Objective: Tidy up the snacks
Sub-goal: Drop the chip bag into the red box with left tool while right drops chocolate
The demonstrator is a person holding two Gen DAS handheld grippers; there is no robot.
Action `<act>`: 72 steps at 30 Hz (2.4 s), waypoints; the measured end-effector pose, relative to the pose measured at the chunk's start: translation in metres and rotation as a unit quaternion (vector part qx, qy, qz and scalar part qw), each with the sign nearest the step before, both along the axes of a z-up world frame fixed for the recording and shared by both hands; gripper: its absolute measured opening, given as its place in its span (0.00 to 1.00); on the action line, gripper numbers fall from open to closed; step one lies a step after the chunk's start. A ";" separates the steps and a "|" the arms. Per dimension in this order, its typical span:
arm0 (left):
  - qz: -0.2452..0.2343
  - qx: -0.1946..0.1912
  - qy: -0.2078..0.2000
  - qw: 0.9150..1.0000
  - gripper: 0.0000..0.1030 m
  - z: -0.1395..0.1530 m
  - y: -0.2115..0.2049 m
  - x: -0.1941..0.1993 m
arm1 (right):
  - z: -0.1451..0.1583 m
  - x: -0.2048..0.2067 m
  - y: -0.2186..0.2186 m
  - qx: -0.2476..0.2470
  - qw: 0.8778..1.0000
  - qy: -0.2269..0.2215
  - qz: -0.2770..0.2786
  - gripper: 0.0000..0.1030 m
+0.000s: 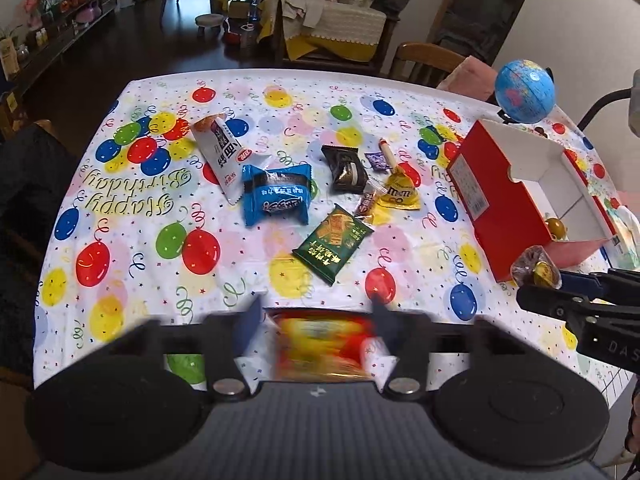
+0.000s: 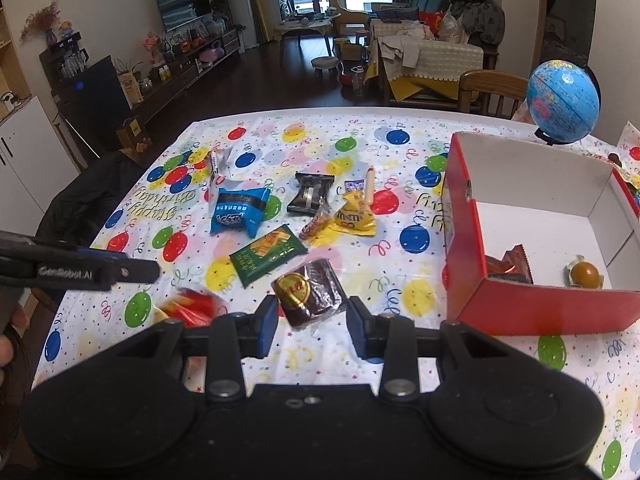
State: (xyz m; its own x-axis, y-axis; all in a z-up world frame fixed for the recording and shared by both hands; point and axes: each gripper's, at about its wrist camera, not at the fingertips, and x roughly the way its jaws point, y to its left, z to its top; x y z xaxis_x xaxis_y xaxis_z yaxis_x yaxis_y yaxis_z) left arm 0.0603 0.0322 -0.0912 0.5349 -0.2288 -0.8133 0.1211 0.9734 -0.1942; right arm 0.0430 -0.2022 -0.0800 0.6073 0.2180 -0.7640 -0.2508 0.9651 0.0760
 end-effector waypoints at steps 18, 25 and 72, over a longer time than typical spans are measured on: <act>-0.055 0.036 0.099 0.993 0.73 -0.072 -0.041 0.010 | -0.010 -0.007 -0.019 0.003 0.999 0.017 -0.046 0.34; -0.030 0.038 0.100 0.994 0.60 -0.074 -0.035 0.013 | -0.015 -0.008 -0.025 0.005 0.998 0.024 -0.054 0.34; -0.135 0.035 -0.041 0.989 0.54 0.042 -0.310 0.111 | 0.015 0.073 -0.236 -0.048 0.993 -0.032 -0.100 0.34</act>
